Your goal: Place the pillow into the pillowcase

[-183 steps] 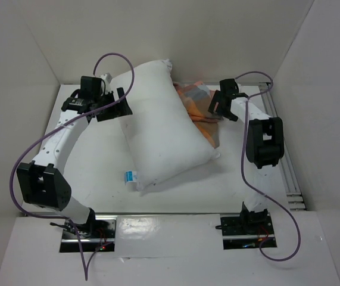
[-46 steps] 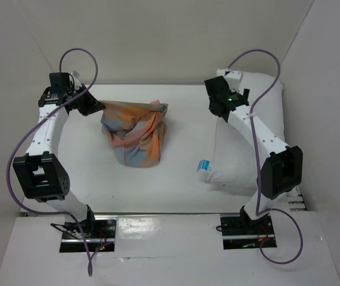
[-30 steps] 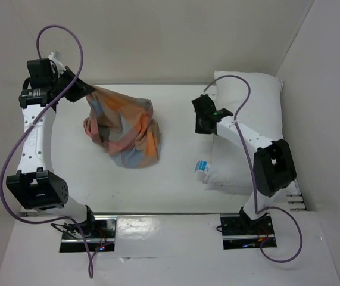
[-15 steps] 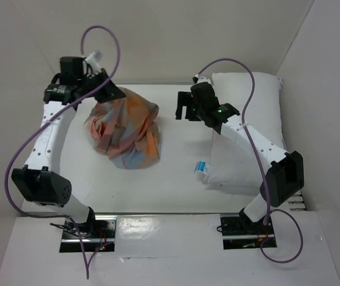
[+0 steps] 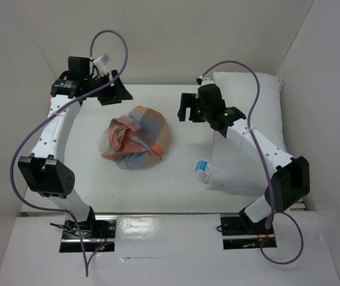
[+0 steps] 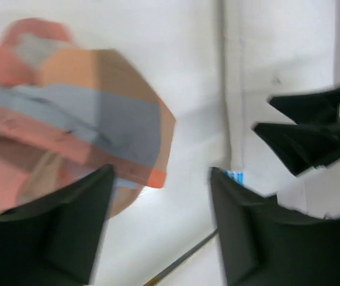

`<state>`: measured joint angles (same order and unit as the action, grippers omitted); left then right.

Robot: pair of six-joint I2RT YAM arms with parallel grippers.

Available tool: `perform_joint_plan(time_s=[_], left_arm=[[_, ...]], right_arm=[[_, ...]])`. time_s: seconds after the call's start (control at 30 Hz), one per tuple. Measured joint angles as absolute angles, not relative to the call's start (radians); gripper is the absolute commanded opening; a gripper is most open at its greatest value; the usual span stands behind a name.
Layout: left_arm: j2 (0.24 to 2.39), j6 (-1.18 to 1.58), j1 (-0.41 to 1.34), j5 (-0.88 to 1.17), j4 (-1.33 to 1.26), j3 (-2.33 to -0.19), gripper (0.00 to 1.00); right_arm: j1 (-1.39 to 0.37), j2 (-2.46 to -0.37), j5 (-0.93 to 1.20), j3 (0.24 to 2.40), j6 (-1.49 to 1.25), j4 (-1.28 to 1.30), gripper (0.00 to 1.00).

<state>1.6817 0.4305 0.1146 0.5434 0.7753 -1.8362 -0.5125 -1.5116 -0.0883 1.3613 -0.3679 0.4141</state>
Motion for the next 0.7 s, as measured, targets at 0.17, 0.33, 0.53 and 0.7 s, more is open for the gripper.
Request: perform_joint_plan(time_s=[0.17,0.33,0.53,0.7], left_arm=[[1.619,0.479,-0.089,0.449,0.739,-1.663,0.66],[1.618,0.532,-0.204,0.396,0.705,-1.449,0.82],[1.776,0.537,-0.185,0.408,0.651,-1.447,0.80],[1.982,0.522,-0.171,0.401,0.597,-1.614,0.84]], right_arm=[[-0.513,-1.528,-0.079,1.348,-0.347,0.414,0.90],[-0.596,-1.664,-0.083,1.430,-0.304,0.441,0.93],[-0.725,-1.818,-0.085,1.463,-0.294,0.467,0.94],[-0.719,-1.824,-0.076,1.418,-0.309,0.488,0.95]])
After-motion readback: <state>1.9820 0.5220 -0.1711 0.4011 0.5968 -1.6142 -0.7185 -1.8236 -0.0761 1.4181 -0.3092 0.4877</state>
